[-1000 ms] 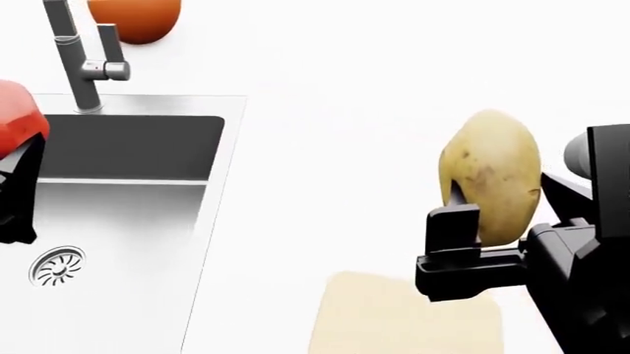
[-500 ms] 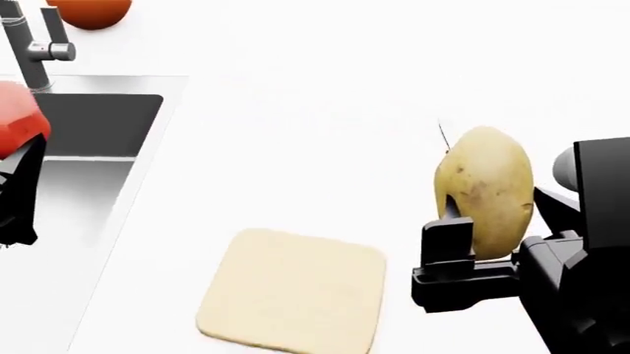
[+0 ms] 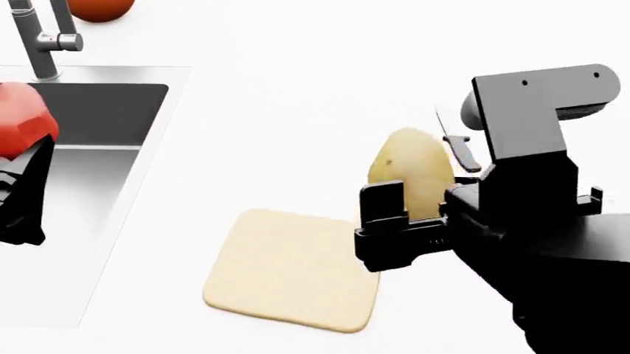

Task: Pick the vegetables from the sink and place them on the cutting board.

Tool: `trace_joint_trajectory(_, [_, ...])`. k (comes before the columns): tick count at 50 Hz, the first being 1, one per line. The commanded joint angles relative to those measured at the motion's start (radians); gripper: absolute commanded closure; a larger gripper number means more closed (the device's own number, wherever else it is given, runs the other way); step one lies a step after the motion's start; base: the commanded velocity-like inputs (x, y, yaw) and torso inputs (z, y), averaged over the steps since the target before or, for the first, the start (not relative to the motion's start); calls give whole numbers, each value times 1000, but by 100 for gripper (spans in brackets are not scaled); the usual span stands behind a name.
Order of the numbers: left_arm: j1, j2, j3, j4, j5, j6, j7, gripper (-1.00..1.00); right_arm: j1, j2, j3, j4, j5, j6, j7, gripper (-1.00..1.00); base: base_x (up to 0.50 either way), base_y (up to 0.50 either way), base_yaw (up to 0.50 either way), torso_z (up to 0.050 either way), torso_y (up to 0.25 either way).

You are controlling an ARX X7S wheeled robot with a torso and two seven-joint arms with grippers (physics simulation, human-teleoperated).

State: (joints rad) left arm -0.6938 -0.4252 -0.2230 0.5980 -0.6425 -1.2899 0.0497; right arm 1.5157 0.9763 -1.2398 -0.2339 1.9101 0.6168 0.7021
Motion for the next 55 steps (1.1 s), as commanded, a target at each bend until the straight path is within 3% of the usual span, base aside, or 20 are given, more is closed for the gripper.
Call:
trace_joint_trajectory(1, [7, -2, 5, -14, -6, 19, -4, 100, 134, -260, -70, 408, 74, 229, -138, 100, 0, 0, 0, 0, 0])
trace_joint_trajectory(5, [13, 3, 14, -19, 1, 31, -9, 100, 224, -391, -131, 656, 96, 391, -238, 100, 0, 0, 0, 0, 0])
trace_joint_trajectory(14, [35, -10, 7, -27, -3, 50, 6, 100, 276, -593, -224, 924, -24, 487, -442, 100, 0, 0, 0, 0, 0])
trace_joint_trajectory(26, [44, -2, 17, -40, 1, 68, 1, 100, 243, -670, -273, 1002, -51, 533, -501, 100, 0, 0, 0, 0, 0])
trace_joint_trajectory(55, [56, -19, 1, -46, -14, 80, 2, 100, 177, -718, -303, 1108, -85, 506, -547, 100, 0, 0, 0, 0, 0])
